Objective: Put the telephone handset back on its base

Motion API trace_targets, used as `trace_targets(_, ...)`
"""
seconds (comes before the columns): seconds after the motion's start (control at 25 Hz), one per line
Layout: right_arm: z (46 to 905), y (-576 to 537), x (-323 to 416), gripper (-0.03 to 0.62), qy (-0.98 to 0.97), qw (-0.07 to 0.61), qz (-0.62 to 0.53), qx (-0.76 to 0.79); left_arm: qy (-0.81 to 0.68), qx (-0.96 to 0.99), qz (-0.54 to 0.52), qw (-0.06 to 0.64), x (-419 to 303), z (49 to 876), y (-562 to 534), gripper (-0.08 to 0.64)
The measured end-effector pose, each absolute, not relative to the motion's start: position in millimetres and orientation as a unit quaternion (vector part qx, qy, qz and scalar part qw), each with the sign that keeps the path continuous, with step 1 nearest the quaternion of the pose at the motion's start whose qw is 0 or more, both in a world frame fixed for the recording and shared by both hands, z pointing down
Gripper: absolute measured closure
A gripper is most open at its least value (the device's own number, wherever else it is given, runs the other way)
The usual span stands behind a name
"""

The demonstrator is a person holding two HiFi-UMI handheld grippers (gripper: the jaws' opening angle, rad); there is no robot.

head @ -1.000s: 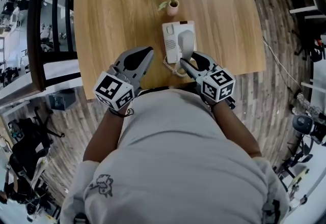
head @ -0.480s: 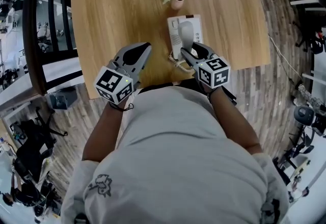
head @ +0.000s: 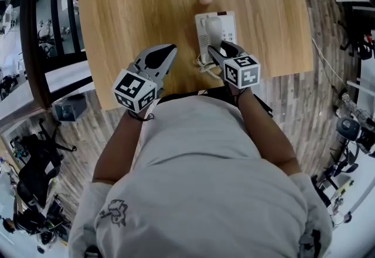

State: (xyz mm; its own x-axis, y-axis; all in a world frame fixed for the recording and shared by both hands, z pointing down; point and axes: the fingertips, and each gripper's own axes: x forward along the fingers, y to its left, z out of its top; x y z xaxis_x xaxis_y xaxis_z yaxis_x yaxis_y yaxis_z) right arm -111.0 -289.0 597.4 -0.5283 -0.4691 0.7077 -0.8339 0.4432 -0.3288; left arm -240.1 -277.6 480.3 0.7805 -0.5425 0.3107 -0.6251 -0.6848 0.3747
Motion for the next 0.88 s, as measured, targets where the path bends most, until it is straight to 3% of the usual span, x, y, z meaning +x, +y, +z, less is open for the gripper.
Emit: trace_targets(0.88,656,-307,-118,0.396,-0.760,0.294,0.405,0.414,-0.322,0.906,0.098,0.257,-245,514,-293,0.554)
